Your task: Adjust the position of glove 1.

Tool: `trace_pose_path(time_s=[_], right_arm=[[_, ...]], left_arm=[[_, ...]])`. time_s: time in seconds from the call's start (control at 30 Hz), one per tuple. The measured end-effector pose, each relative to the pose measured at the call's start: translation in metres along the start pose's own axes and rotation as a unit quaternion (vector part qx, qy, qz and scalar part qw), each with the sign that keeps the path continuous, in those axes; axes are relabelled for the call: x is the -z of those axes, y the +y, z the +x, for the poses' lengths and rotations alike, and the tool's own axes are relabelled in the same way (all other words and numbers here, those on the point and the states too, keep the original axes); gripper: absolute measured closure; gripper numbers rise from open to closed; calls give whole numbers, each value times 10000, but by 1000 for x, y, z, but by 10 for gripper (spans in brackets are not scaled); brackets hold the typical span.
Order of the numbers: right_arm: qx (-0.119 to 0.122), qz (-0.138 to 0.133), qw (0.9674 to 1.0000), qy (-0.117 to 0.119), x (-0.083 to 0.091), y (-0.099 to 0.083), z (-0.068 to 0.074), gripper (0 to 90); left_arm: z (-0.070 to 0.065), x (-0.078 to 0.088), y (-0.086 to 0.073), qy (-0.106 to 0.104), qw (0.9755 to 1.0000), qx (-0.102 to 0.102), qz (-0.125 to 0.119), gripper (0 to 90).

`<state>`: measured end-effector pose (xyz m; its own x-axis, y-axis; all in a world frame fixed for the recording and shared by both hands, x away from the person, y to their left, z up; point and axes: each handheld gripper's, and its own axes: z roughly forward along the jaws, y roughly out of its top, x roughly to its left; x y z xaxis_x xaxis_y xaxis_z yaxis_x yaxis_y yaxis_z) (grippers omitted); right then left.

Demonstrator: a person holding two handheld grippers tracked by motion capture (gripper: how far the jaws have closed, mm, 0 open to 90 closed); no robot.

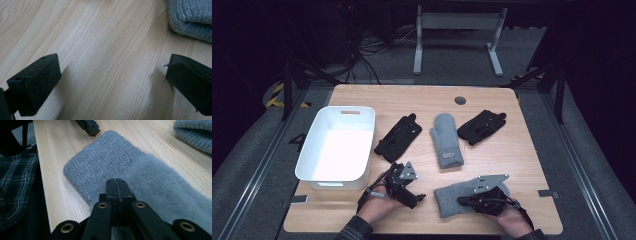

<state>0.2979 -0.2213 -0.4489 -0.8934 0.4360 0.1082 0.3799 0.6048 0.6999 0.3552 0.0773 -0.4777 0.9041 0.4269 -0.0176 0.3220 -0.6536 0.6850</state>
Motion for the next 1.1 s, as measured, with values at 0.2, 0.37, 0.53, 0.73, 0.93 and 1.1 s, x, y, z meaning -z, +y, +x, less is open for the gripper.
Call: trace_pose_path(time_s=[0.2,0.37,0.53,0.73,0.93,1.1], right_arm=[[-40,-272,9990,-353,19,-4,-1,900],[-359,-350,9954,-820,44,-23,-13,900],[-585,-425,9907,-1154,64,-38,-18,900],[-799,-75,9852,-1513,71,-54,-25,900],[-841,130,9834,-1601,61,-49,-46,900],[-802,90,9848,-1538,50,-40,-66,900]], left_arm=[[0,0,0,-1,10000,1,0,3],[0,0,0,0,10000,7,2,2],[0,0,0,1,10000,7,3,3],[0,0,0,2,10000,8,4,3],[0,0,0,1,10000,11,1,3],[0,0,0,2,10000,10,3,3]])
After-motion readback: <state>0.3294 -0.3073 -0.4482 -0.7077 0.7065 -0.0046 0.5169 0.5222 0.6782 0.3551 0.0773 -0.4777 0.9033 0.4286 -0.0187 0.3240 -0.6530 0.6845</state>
